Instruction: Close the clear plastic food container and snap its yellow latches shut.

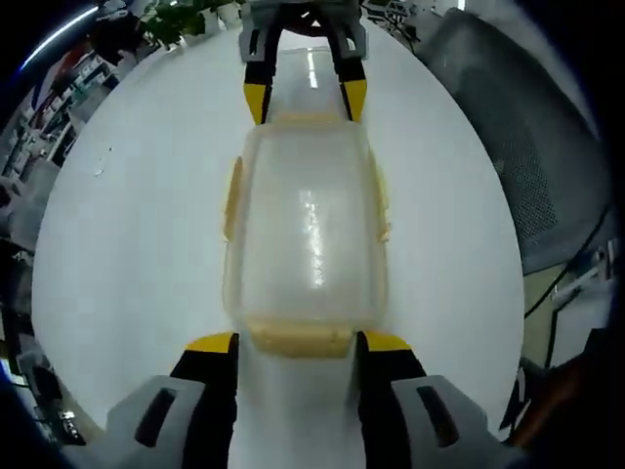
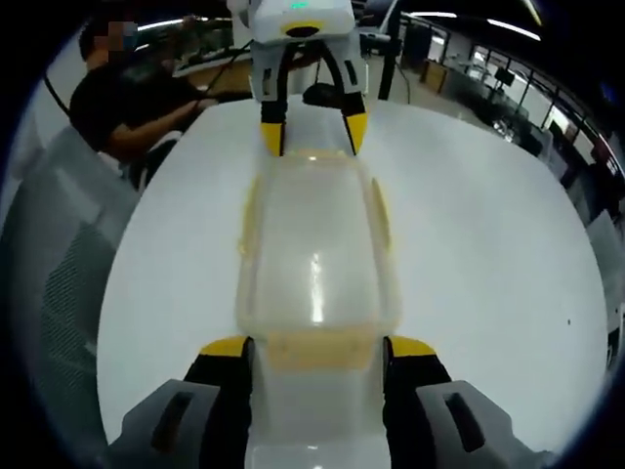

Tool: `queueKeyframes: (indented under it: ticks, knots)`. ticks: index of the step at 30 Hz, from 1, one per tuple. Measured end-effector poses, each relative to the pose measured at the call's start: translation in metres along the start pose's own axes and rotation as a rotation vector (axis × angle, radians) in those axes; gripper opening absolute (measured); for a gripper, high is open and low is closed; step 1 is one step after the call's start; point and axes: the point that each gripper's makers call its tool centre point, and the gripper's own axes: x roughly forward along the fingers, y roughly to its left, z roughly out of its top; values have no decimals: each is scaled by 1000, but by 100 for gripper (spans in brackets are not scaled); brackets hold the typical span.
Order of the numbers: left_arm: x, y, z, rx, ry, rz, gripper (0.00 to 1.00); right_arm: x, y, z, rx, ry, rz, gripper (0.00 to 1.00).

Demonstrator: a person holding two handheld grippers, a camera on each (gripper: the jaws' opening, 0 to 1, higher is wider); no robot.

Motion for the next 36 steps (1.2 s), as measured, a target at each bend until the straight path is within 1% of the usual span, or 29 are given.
queueKeyframes:
  ticks: [4,7,10,11,12,15,17,18,20,30,36]
  knots:
    - [1,-3,0,4,-1,-22,47,1,0,0,10,5,13,53]
    - [4,-6,0,11,1,-57,44,1,0,0,4,9,17,53]
    - [5,-8,-2,-26,3,-89,41,1,1,0,-3,9,21,51]
    - [5,-11,-4,-59,8,-98,41,1,2,0,-5,8,25,48]
    - [4,-9,-3,-31,1,-90,41,0,2,0,-11,14,27,48]
    - [5,-10,-2,-24,-3,-90,41,0,2,-1,-19,24,31,46]
    - [5,-11,-1,4,-16,-98,41,-2,1,-4,-34,45,32,40]
    - [5,-10,-2,-10,-11,-94,41,-1,2,-2,-35,36,35,40]
    - [5,-10,-1,-11,-13,-92,41,-1,1,-2,-27,32,35,40]
    - [5,-11,-2,-14,-3,-86,40,-1,2,-2,-33,45,34,40]
    - [5,-12,-2,-37,8,-76,39,0,2,-1,-31,52,34,39]
